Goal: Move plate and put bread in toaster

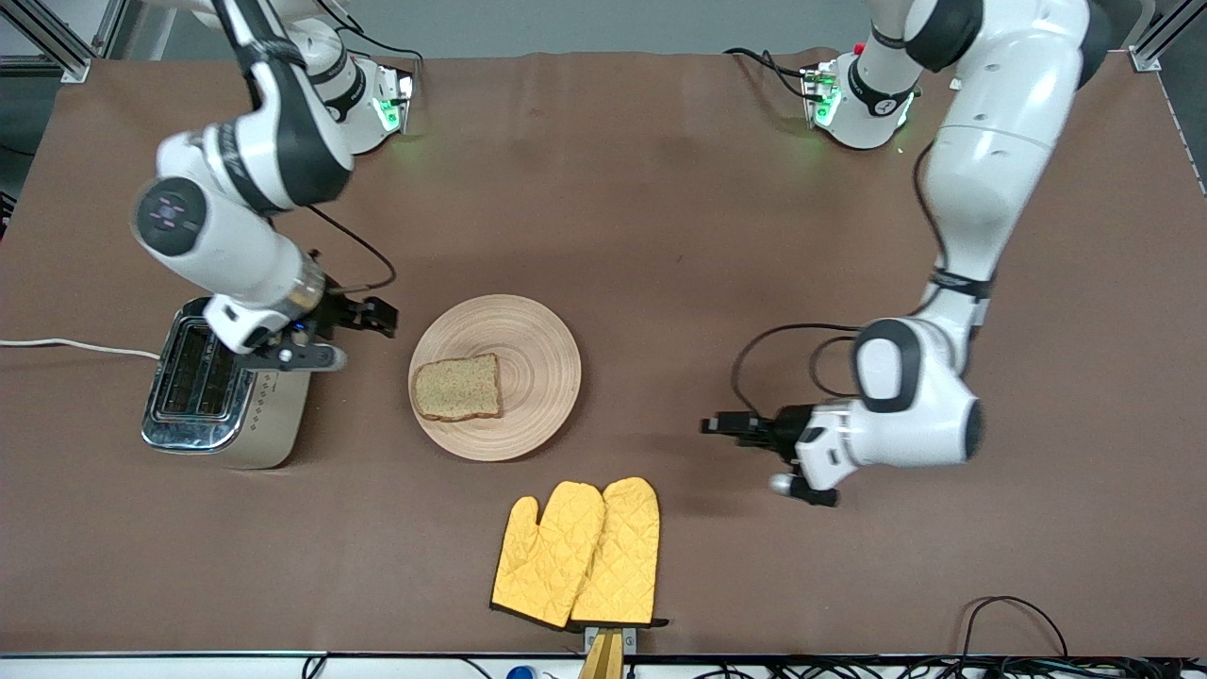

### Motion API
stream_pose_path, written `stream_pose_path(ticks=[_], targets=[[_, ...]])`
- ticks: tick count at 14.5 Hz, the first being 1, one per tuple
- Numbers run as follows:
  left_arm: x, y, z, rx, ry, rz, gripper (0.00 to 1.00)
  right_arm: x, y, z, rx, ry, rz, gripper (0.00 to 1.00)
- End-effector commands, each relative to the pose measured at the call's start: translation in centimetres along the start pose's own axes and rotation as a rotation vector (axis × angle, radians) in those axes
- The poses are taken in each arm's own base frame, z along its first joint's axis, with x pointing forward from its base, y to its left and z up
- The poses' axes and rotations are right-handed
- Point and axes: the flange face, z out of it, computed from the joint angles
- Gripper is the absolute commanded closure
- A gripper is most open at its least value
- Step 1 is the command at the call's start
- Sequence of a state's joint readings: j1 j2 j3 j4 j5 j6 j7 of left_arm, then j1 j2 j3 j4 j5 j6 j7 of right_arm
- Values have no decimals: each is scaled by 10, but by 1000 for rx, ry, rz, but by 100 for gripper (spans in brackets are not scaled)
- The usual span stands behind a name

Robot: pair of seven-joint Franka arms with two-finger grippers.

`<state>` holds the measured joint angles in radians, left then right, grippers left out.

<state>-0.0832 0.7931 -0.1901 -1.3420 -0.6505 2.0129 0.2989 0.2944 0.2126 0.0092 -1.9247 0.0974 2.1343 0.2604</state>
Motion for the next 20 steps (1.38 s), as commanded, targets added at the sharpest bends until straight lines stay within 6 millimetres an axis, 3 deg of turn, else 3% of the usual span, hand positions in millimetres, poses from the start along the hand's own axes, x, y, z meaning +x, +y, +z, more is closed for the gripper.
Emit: stream_pose_path(ticks=[1,3,7,13,16,18,20], targets=[[-16,8,-71,165,-49,80,0,13,-9,50,4,19,11,0],[-33,23,-127,312,-93,124,0,15,-17,76,-1,13,11,0],[-78,83,-205,514,-113,49,0,16,-21,115,-17,-5,32,0],[-157,159,-299,727,-39,-27,0,22,-28,125,-96,30,-95,3],[-170,154,-318,716,-3,-70,0,22,-28,129,-105,37,-118,5],[-172,150,-310,722,14,-64,0,23,-27,133,-106,32,-116,27],[-176,149,-305,726,26,-64,0,25,-20,136,-108,26,-105,39]])
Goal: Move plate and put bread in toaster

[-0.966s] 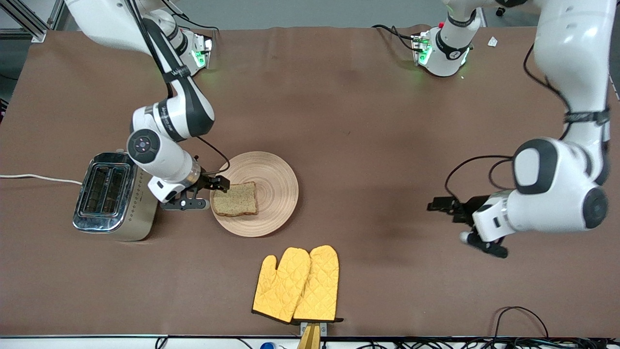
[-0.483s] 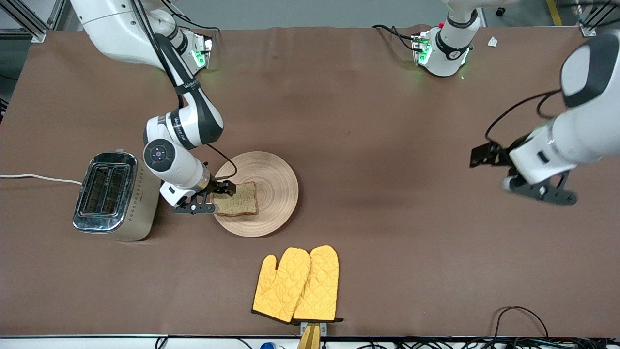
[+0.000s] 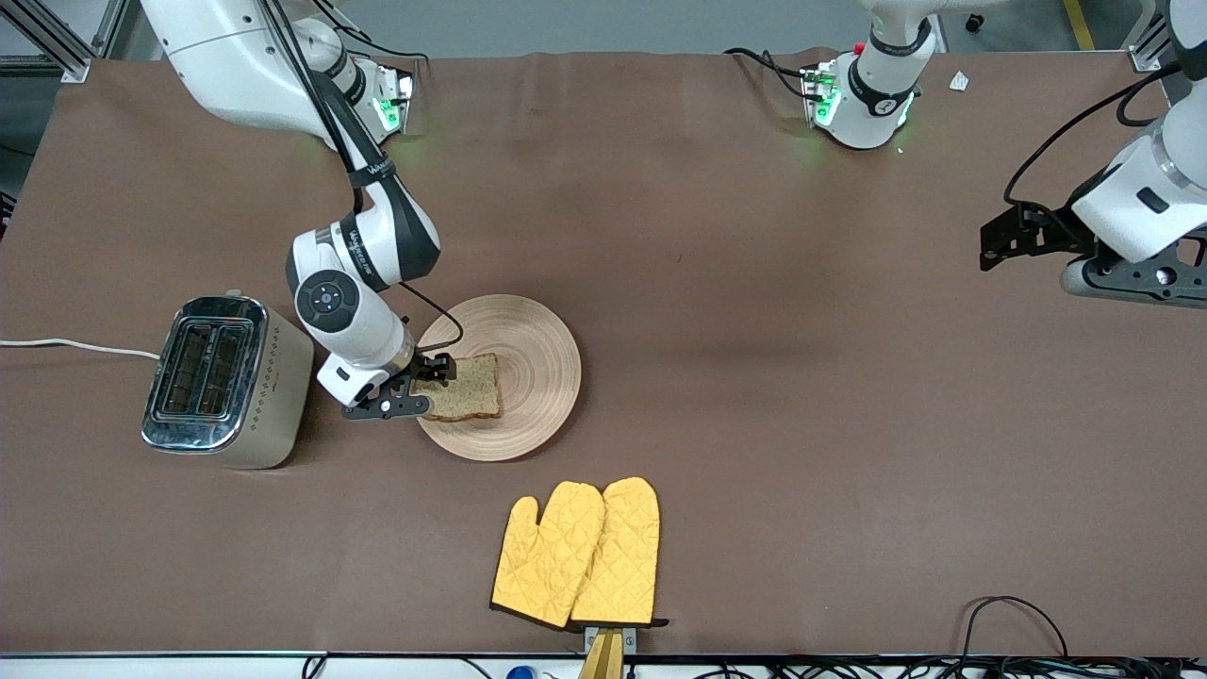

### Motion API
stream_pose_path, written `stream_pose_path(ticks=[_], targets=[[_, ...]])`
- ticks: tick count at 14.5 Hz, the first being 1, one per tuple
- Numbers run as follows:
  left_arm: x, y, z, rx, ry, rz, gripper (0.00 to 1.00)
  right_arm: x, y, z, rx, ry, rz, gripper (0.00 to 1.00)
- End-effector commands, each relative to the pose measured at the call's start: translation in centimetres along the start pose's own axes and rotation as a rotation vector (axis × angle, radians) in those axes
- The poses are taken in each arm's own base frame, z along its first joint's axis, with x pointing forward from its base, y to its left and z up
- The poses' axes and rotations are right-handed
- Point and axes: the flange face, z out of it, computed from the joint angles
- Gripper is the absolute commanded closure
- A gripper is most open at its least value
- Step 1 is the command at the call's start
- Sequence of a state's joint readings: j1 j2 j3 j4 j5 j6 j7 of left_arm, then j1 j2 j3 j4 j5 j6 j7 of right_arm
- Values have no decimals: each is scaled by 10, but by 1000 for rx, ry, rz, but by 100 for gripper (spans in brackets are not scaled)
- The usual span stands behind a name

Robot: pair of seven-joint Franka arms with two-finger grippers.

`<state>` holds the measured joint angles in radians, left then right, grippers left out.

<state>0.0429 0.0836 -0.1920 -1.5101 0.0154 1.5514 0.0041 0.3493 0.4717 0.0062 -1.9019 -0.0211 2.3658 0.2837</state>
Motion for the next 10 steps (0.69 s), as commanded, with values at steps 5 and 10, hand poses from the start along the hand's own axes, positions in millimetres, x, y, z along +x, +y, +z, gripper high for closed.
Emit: stream_pose_path(ticks=[5,10], targets=[[0,2,-8,24,48,-10,0,5,7,11,-8,-6,4,51],[-5,6,-19,26,57,-5,0,8,16,15,-9,-10,19,54]])
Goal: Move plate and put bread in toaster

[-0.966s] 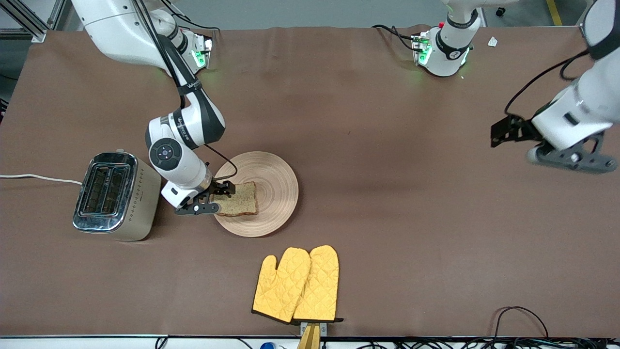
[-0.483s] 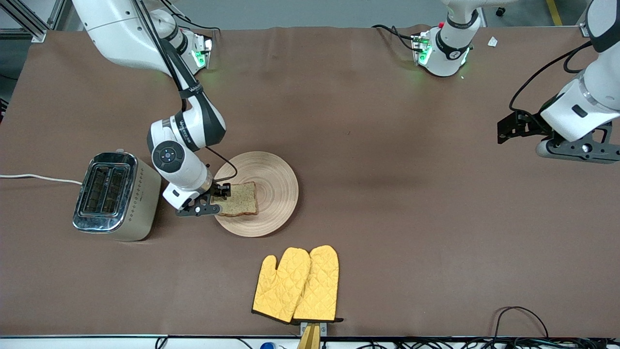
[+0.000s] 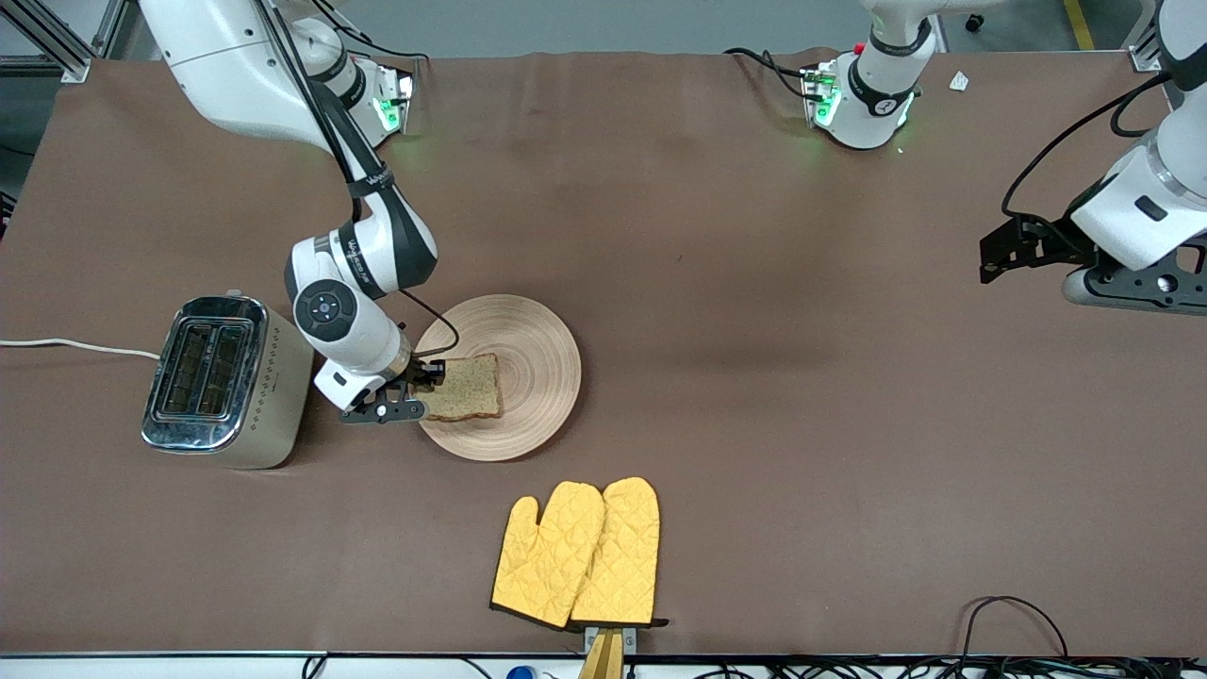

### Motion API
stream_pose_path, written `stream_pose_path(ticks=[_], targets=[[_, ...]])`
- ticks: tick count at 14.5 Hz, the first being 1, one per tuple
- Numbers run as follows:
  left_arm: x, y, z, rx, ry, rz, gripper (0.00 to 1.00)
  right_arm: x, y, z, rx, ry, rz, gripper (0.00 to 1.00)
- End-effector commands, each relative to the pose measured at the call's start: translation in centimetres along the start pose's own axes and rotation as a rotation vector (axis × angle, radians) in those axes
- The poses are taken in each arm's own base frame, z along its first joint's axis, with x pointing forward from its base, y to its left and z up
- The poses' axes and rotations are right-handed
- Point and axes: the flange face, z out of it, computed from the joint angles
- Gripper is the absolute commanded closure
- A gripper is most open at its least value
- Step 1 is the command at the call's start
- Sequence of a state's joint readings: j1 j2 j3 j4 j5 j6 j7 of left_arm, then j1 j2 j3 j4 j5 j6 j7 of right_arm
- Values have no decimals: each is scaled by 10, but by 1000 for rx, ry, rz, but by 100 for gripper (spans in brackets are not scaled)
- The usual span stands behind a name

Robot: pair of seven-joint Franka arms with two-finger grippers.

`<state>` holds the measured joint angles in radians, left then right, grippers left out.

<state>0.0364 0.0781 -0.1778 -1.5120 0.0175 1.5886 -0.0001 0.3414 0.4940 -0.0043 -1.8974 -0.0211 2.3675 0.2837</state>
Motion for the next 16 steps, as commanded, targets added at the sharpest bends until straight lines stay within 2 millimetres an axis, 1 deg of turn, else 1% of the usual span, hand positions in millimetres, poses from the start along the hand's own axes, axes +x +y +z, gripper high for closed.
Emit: stream_pose_path(ticks=[1,2,5,6,8,9,10,13,14,16], targets=[[-8,14,-18,22,23,13,0,5,6,3,-1,4,4,54],[-12,14,-24,25,33,12,0,6,6,3,-1,4,5,54],[-12,1,-25,20,36,-14,0,5,6,5,2,0,7,54],[-12,1,-26,26,37,-22,0,5,6,5,3,0,8,54],[-10,2,-37,29,60,-25,0,5,5,6,3,0,7,55],[-9,2,-36,29,59,-27,0,5,5,6,3,0,7,55],[-4,-4,-30,21,48,-46,0,5,5,6,3,0,7,56],[-5,4,-32,15,53,-105,0,4,4,11,1,-9,5,57],[-5,6,-32,16,54,-123,0,4,4,10,1,-8,5,58],[-5,6,-32,18,54,-123,0,4,3,10,2,-8,4,60]])
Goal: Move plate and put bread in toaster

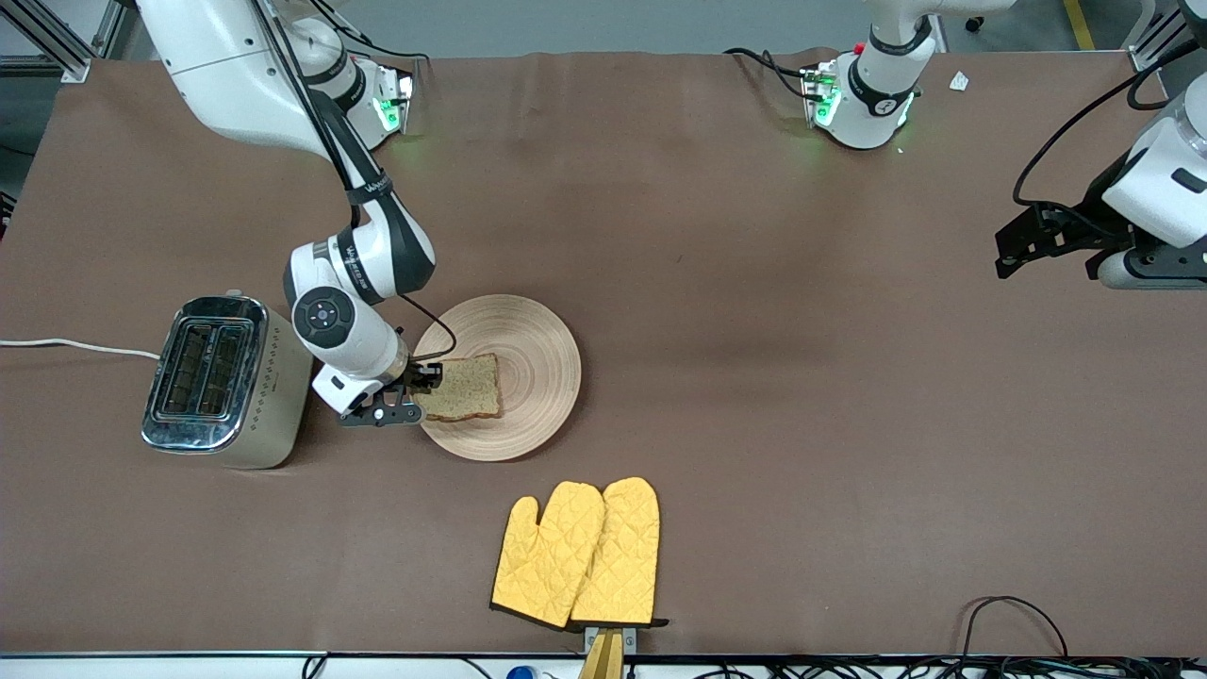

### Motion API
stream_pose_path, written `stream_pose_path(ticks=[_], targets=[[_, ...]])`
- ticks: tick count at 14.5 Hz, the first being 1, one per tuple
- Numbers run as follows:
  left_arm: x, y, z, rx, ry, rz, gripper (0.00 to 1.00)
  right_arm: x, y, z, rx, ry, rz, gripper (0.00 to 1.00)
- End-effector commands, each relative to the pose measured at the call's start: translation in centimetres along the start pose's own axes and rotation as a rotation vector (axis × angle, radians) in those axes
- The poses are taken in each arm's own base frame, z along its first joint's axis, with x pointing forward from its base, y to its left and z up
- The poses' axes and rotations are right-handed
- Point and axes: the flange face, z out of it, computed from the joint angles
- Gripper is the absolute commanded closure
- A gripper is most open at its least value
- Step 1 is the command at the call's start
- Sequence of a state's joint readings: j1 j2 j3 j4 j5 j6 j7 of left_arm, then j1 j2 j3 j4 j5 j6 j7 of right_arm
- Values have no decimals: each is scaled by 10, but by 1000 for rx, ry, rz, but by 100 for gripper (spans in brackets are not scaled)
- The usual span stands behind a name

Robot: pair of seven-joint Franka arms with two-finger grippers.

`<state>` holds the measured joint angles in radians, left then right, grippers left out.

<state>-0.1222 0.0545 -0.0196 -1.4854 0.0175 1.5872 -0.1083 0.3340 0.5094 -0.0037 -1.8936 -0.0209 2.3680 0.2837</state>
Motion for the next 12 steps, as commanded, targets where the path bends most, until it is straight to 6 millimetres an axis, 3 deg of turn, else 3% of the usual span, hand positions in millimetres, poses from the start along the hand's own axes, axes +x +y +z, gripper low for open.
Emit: stream_pose_path(ticks=[1,11,12], targets=[[1,1,-7,6,6,-19,0,3,1,3,4,2,1,60],[1,-4,-7,5,5,-26,0,3,0,4,5,0,0,65],[1,-4,-7,5,5,-25,0,2,-1,3,4,-1,0,96]])
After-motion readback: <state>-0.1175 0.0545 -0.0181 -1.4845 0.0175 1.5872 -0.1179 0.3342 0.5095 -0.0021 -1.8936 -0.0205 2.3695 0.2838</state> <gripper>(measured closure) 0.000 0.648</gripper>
